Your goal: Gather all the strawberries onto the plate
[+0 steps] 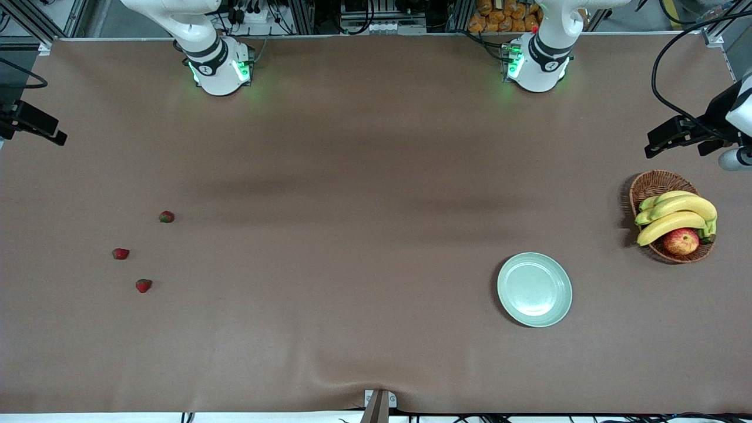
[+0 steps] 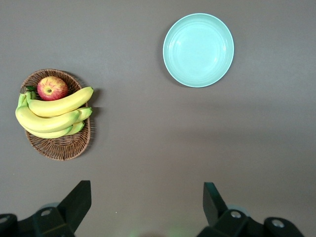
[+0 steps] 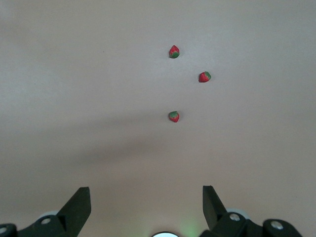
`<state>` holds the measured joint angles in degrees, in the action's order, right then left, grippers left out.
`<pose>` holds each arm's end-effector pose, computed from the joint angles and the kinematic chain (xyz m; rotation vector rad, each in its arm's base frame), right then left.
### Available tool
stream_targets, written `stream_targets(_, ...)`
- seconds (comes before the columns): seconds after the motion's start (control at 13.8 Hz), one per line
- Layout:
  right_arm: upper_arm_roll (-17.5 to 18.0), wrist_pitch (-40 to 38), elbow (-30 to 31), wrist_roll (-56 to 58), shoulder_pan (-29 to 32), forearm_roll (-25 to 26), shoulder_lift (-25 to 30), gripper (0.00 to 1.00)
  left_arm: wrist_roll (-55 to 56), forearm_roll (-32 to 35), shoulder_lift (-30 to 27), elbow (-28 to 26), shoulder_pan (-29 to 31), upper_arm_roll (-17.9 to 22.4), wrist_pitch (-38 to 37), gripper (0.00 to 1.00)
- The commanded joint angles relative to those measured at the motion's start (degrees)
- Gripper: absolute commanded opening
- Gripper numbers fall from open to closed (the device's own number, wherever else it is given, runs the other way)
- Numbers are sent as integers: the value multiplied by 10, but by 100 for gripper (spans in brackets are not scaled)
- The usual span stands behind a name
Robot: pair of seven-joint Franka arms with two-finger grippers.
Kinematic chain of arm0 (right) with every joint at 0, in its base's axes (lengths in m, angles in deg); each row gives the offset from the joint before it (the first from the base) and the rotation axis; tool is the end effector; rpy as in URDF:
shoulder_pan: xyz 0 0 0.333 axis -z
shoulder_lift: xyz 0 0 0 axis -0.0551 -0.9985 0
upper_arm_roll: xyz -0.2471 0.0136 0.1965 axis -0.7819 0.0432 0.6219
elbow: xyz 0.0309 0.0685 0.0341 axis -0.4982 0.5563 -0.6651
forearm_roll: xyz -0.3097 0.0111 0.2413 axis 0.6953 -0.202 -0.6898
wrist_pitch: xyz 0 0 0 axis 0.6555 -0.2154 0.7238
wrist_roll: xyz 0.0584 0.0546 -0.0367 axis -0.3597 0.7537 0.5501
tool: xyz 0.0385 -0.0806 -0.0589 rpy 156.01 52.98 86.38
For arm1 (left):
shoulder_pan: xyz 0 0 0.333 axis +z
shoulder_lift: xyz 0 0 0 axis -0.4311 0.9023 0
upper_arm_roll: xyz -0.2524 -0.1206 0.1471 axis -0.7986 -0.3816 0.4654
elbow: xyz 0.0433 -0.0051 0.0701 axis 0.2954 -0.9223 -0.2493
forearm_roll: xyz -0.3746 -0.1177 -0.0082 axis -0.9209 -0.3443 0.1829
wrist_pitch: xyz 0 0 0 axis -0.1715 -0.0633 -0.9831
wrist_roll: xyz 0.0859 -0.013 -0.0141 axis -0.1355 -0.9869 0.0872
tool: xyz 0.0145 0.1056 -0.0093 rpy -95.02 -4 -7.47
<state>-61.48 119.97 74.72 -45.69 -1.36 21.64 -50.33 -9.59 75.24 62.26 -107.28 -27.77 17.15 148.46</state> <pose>0.5301 -0.0476 0.6572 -3.1262 0.2123 0.0874 0.5493 -0.0139 0.6249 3.1400 0.0620 -0.0619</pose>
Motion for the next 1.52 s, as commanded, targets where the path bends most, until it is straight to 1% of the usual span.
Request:
stream_targets(0.0,4,-8,-9,-6,7,-10,-2,100,6,-9,-2,0,0,-2,-6,100)
stream_targets(0.58,4,-4,-6,-7,7,-11,-10,100,1,-9,2,-2,1,-2,-6,100)
stream_targets(0.73,3,1,-4,-5,9,-14,-42,100,2,-9,4,-2,1,-2,-6,100)
stream_targets(0.87,3,28,-2,-2,20,-15,-81,100,3,-9,4,-2,0,-2,-6,100)
stream_targets(1.02,3,38,-2,0,26,-14,-119,100,5,-9,8,-1,0,-2,-6,100)
stream_targets(1.16,3,64,24,2,43,-13,-143,100,8,-10,10,0,-2,-2,-5,100)
stream_targets(1.31,3,108,77,3,39,-7,-143,100,8,-10,9,1,-2,-2,-5,100)
stream_targets(1.45,3,123,129,4,37,-3,-141,100,6,-10,10,1,-2,-2,-5,100)
